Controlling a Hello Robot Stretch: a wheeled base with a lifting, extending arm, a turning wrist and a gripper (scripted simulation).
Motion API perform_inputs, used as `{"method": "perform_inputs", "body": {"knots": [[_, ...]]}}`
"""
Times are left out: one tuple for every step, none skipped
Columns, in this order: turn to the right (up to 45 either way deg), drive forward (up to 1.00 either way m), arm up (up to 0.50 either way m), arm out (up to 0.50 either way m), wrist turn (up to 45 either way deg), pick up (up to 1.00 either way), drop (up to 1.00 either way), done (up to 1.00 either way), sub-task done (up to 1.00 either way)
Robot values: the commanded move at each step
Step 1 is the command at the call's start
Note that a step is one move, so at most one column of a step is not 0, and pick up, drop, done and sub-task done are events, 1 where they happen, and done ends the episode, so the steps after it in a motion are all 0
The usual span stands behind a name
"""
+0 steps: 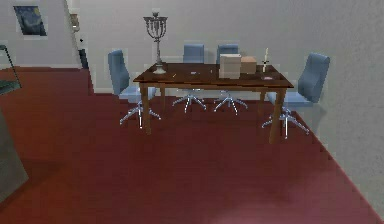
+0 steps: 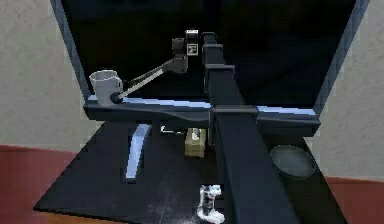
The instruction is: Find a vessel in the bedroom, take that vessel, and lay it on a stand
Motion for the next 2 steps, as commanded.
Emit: {"method": "perform_inputs", "body": {"knots": [[0.0, 0.0, 0.0, 0.0, 45.0, 0.0, 0.0, 0.0, 0.0], [0.0, 0.0, 0.0, 0.0, 45.0, 0.0, 0.0, 0.0, 0.0]]}}
